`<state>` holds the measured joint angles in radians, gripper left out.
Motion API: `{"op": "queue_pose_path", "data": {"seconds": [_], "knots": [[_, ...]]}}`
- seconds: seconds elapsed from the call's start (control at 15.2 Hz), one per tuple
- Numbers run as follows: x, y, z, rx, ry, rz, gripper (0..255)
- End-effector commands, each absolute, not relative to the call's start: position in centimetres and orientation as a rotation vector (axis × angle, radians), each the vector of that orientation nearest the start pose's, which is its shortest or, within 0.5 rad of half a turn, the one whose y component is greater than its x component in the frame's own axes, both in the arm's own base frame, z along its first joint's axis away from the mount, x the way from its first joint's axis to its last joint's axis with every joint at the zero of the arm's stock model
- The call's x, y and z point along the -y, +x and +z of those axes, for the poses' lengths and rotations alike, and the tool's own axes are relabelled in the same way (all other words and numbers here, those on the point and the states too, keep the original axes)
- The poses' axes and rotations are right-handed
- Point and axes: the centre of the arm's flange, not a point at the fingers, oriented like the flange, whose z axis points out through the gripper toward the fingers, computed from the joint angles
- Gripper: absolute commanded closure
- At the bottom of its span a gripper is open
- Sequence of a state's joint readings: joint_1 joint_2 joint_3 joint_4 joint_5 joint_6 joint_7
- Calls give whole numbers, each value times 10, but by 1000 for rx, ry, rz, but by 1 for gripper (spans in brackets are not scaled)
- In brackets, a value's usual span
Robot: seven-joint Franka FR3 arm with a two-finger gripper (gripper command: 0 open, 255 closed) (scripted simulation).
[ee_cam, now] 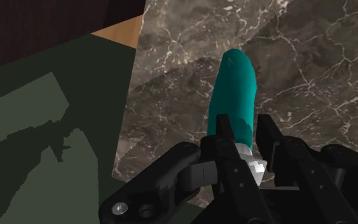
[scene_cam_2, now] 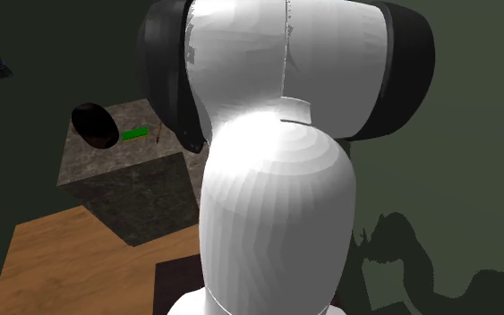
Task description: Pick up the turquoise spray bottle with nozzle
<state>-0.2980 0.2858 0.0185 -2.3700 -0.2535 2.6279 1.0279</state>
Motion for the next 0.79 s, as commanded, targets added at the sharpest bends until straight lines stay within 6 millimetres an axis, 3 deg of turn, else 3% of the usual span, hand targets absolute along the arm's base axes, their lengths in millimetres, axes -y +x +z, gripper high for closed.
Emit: {"op": "queue_pose_path", "data": {"seconds": [0.0, 0.59, 0.73], "knots": [[132, 487, 214, -1683, -2791, -28, 255], [132, 487, 261, -1683, -2791, -28, 255], [132, 487, 262, -1683, -2791, -28, 255]]}}
